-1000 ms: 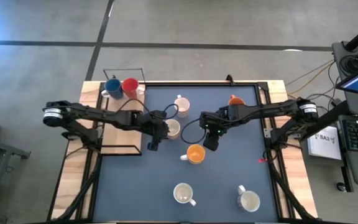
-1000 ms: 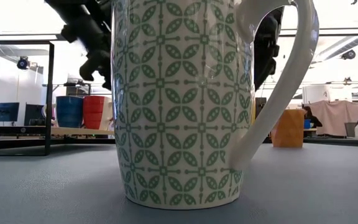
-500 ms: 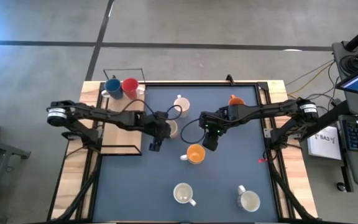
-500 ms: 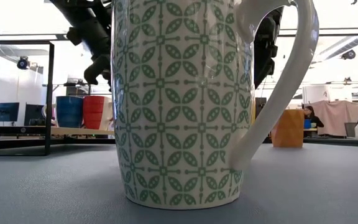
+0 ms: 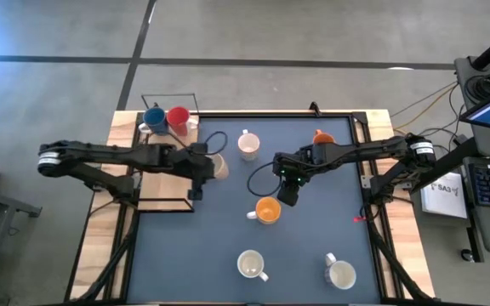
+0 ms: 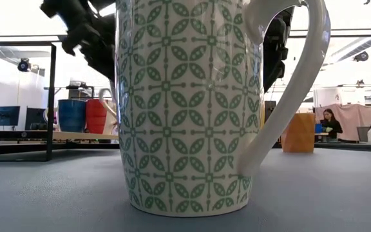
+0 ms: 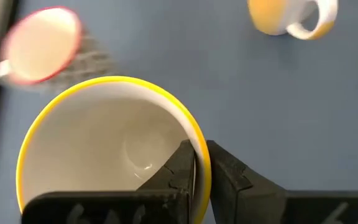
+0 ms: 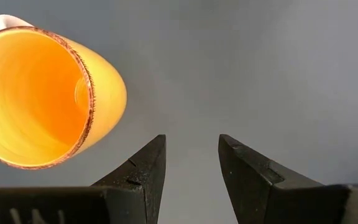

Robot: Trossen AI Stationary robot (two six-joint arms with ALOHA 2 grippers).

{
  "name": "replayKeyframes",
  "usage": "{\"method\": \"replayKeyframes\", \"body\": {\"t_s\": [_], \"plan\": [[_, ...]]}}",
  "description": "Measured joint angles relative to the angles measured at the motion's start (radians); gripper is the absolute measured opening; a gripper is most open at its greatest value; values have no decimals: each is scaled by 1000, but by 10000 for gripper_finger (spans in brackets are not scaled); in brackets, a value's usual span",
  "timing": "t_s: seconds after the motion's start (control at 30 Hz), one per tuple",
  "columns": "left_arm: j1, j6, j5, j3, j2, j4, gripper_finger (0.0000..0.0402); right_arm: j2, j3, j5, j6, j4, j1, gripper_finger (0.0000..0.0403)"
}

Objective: Place coffee mugs
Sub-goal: Put the red patterned mug on the shelf

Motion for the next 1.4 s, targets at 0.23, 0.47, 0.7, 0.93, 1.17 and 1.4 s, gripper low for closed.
{"method": "replayKeyframes", "body": {"t_s": [0.23,0.47,0.7,0.93,1.17,1.4], "plan": [[5,-131,-173,0,-165,-284,11,0,0,0,14,0,0,137],[34,-303,-222,0,-252,-499,11,0,0,0,15,13,0,137],[95,-452,-316,0,-288,-614,11,0,0,0,15,22,0,137],[221,-462,-318,-13,-302,-654,11,0,0,0,15,22,0,137],[328,-412,-318,-19,-311,-632,11,1,0,0,14,22,0,137],[361,-392,-317,-20,-313,-588,11,1,0,0,12,21,0,137]]}}
